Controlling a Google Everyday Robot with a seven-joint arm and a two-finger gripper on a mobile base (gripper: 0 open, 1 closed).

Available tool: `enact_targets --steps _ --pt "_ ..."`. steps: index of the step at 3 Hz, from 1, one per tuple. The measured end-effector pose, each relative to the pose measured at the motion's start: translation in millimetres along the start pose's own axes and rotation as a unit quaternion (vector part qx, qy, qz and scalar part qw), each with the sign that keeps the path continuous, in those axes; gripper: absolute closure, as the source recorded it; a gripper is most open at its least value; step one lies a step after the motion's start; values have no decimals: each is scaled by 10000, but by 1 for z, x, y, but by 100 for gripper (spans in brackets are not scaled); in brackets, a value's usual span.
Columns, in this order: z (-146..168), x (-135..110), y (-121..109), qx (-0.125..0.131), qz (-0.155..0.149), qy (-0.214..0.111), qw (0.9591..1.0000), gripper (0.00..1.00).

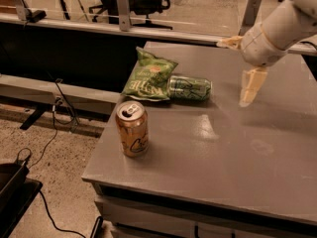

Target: Move green can near green jalapeno chip bag

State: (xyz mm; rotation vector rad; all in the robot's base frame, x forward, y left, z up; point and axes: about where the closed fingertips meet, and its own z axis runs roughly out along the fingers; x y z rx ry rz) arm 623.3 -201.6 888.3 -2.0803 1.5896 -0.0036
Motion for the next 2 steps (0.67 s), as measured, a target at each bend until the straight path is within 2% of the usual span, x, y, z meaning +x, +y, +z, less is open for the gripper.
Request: enact_targets --steps 1,2 --pt "-11 -5 -9 153 -64 -98 9998 0" --pt "-9 -5 -8 131 -59 -92 9999 0"
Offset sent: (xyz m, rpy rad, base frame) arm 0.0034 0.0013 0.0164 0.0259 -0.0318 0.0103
